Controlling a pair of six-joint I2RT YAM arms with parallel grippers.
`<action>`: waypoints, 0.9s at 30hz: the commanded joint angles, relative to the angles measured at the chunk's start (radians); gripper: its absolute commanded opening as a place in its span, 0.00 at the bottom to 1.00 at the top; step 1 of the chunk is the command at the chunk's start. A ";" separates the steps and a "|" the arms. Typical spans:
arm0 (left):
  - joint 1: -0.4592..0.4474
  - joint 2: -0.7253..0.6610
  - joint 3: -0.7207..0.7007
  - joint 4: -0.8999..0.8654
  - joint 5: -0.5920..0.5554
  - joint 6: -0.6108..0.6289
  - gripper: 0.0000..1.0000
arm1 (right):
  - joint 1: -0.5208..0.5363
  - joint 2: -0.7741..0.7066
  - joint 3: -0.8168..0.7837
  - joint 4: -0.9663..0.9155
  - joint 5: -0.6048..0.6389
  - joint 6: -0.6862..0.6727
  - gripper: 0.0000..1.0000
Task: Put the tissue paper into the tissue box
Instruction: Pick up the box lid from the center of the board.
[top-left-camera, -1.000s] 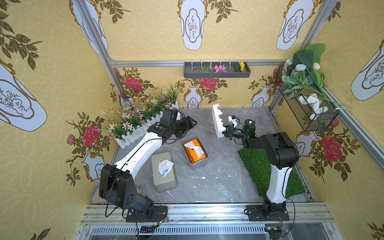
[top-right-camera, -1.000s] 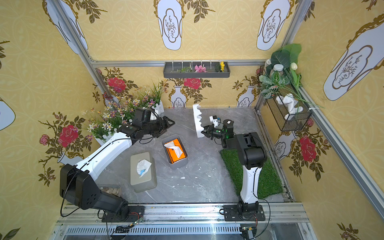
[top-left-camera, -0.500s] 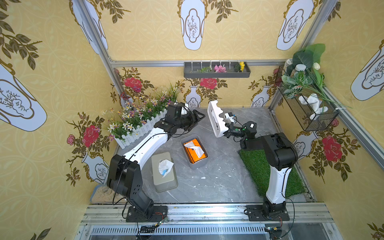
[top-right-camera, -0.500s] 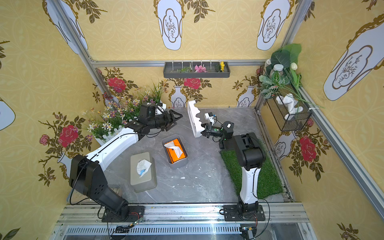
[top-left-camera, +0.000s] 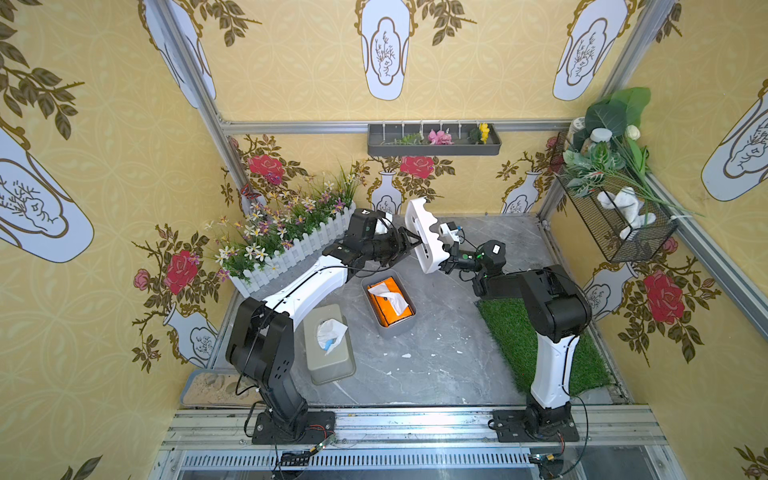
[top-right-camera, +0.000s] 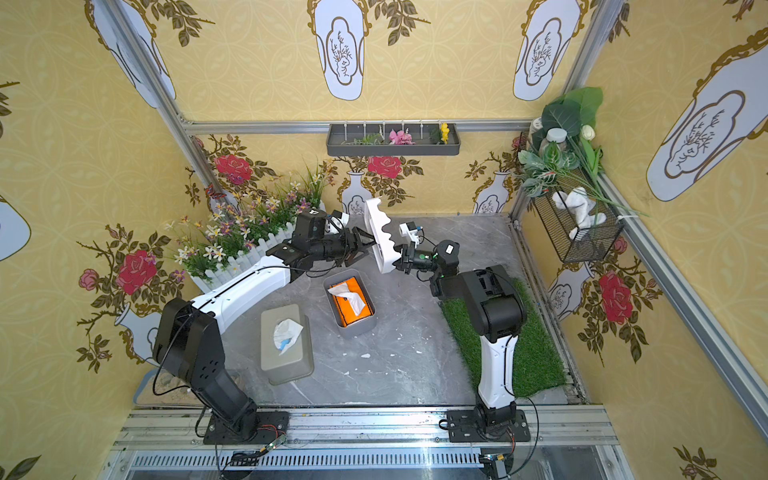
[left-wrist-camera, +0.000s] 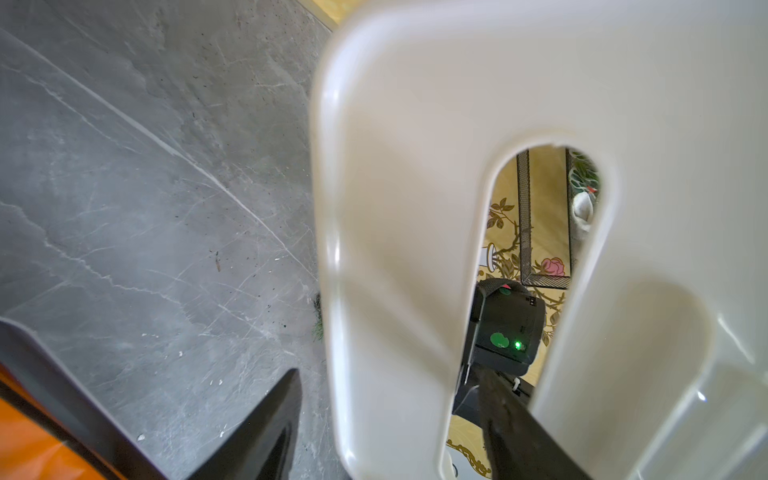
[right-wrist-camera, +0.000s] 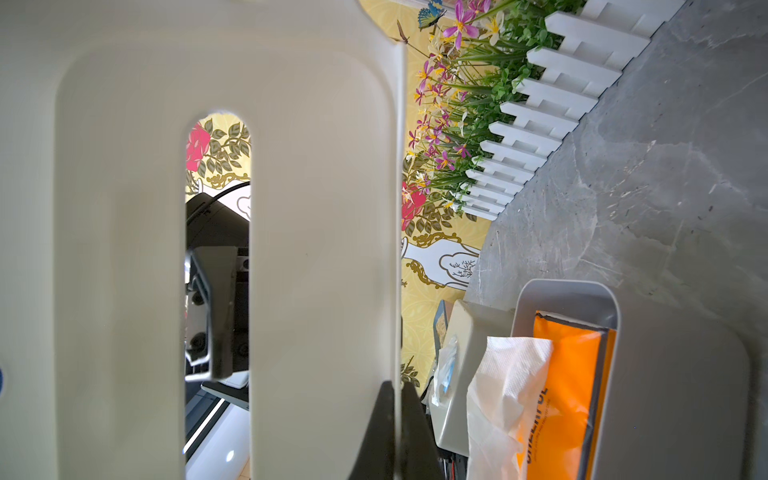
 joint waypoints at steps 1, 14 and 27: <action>0.001 0.007 -0.027 0.127 0.011 -0.028 0.71 | 0.014 -0.004 0.016 0.068 0.019 0.009 0.00; 0.000 0.000 -0.068 0.246 -0.011 -0.047 0.54 | 0.032 -0.021 0.043 0.065 0.021 0.054 0.00; 0.001 -0.017 -0.062 0.237 -0.006 -0.039 0.35 | 0.053 0.032 0.030 0.071 0.010 0.057 0.39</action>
